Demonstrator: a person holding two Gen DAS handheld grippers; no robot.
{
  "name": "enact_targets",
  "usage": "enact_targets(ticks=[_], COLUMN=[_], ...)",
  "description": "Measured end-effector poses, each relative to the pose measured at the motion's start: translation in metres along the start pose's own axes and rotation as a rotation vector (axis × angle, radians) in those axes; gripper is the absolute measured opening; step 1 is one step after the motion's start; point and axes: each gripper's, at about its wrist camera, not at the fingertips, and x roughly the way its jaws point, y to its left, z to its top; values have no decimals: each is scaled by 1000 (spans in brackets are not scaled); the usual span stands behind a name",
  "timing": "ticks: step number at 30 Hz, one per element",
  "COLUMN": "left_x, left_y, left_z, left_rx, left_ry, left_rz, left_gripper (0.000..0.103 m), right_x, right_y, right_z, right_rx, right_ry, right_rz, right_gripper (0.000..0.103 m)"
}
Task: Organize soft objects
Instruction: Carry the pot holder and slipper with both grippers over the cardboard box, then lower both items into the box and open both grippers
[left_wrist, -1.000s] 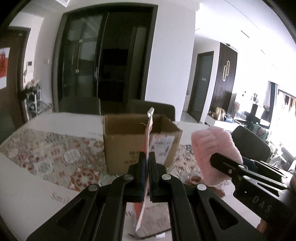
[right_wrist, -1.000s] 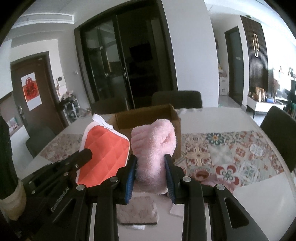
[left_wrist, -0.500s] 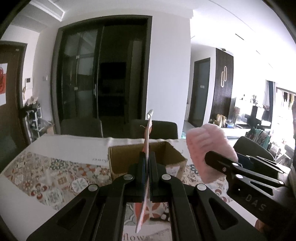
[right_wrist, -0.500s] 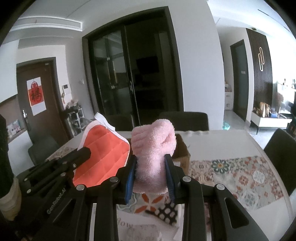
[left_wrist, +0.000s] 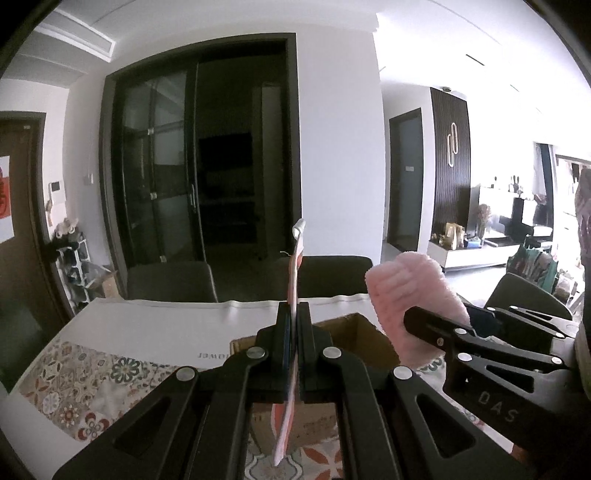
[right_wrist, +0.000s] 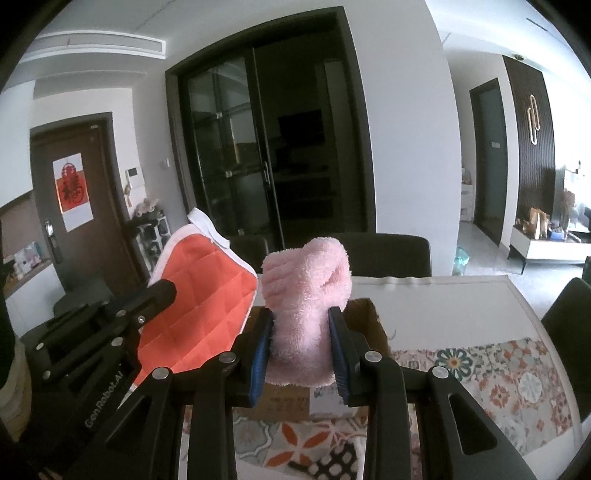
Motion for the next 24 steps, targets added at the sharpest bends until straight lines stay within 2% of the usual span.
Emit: enact_targets(ticks=[6, 14, 24], left_x=[35, 90, 136], left_y=[1, -3, -13], left_z=[3, -15, -46], left_rx=[0, 27, 16], left_ry=[11, 85, 212], left_rz=[3, -12, -38], left_gripper=[5, 5, 5], right_x=[36, 88, 153], right_y=[-9, -24, -54], right_z=[10, 13, -20], right_rx=[-2, -32, 59], right_ry=[8, 35, 202], right_rz=[-8, -41, -7], right_gripper=[32, 32, 32])
